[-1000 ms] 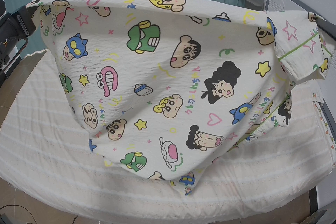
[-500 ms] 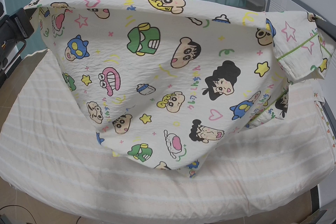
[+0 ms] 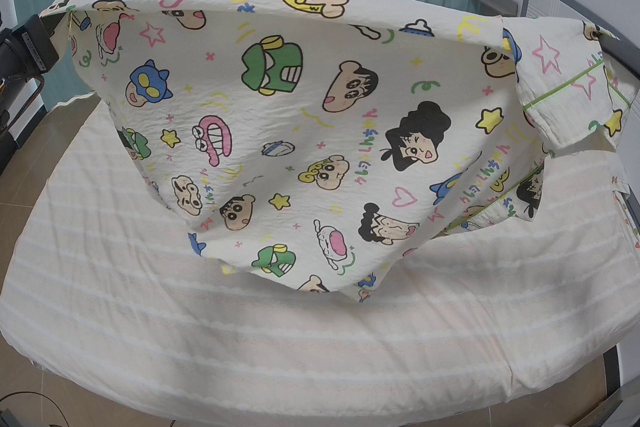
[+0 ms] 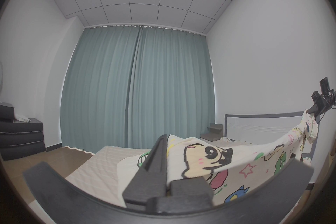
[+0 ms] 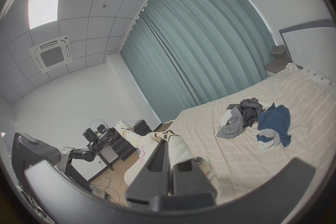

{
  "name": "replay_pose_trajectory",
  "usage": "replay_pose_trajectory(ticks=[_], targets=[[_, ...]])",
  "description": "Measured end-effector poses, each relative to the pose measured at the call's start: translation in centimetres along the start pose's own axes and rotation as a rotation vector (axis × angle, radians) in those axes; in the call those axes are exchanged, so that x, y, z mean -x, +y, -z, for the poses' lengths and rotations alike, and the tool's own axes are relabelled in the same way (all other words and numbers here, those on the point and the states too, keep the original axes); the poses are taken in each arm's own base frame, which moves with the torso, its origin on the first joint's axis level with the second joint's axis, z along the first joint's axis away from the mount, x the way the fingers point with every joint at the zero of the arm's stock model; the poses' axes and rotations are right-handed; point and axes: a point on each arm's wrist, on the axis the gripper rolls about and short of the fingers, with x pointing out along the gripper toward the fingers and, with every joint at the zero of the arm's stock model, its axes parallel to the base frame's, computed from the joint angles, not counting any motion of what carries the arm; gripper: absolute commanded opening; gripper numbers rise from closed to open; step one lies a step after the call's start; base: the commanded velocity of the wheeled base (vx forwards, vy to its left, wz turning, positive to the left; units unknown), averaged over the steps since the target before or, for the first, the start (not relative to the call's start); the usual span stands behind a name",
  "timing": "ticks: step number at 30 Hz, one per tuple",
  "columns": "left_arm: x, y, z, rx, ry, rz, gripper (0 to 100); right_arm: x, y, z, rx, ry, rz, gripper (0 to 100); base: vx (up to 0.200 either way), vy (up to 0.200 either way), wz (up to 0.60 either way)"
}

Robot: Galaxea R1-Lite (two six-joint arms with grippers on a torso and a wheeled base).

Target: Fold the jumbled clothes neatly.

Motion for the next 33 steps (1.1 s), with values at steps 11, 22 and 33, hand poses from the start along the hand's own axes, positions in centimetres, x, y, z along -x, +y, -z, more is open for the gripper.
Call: replay_pose_trajectory(ticks=[11, 22, 33], targets=[[0.38, 0.29, -0.22, -0.007, 0.003, -0.014, 0, -0.19, 0.06, 0.08, -0.003, 0.006, -0.010, 0, 0.000, 0.200, 0.00], [0.79, 0.63, 0.00, -0.016, 0.013, -0.031, 0, -0.32, -0.05, 0.27, -0.008, 0.015, -0.009, 0, 0.000, 0.200, 0.00], [0.99, 0.68, -0.01, -0.018, 0.013, -0.034, 0, -0.68, -0.32, 0.45, -0.015, 0.026, -0.006, 0, 0.000, 0.200, 0.00]])
